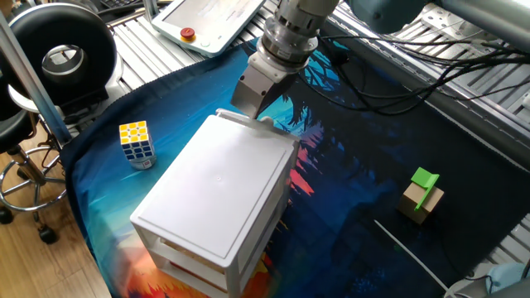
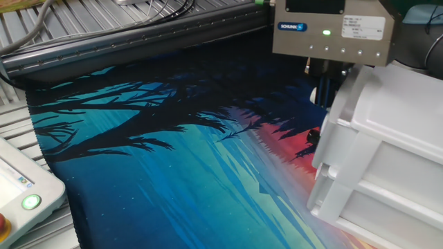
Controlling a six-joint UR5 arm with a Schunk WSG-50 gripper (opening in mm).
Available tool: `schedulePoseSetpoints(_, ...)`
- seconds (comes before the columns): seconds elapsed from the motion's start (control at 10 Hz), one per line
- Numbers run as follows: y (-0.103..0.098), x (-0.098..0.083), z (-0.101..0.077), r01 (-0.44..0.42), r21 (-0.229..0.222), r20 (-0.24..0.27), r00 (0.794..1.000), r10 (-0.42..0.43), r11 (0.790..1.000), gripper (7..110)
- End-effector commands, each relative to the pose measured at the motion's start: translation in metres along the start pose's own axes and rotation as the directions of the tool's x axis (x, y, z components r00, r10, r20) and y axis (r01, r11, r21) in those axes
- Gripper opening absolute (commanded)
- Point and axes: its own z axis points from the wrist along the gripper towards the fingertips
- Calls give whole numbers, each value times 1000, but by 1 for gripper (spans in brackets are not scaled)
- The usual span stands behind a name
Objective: Use the gripper to push and close the drawer
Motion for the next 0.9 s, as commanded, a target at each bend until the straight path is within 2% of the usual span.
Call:
schedulePoseSetpoints(0.0, 11, -3, 2, -18, -5, 24, 1000, 18, 1000, 7)
schedulePoseSetpoints(0.8, 22, -2, 7, -37, 15, 44, 998, 37, 999, 7)
